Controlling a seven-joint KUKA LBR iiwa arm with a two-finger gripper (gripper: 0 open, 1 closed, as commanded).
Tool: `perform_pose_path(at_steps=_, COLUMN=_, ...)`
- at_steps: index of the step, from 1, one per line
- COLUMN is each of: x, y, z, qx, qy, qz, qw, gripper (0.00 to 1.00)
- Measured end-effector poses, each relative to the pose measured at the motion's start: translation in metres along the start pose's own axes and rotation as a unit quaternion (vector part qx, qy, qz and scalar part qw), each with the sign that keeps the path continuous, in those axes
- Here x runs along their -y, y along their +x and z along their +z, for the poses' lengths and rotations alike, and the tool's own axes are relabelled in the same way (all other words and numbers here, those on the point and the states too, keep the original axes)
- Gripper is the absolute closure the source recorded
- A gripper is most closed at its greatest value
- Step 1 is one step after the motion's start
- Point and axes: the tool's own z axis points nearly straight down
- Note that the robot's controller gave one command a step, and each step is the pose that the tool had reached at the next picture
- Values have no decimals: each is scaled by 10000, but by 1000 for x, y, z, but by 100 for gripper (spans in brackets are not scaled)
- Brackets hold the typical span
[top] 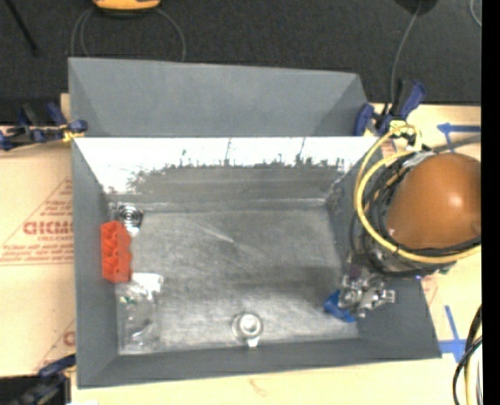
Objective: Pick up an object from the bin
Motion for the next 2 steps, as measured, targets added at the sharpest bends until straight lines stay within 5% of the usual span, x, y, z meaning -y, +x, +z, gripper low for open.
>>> perform_pose_path(at_steps=1, x=13, y=0, z=43, qx=0, qy=88, qz=350, qw=9994, gripper=100)
perform_pose_path(at_steps=2, x=8, y=1, z=52, qx=-8, qy=11, qz=329, qw=9995, gripper=0)
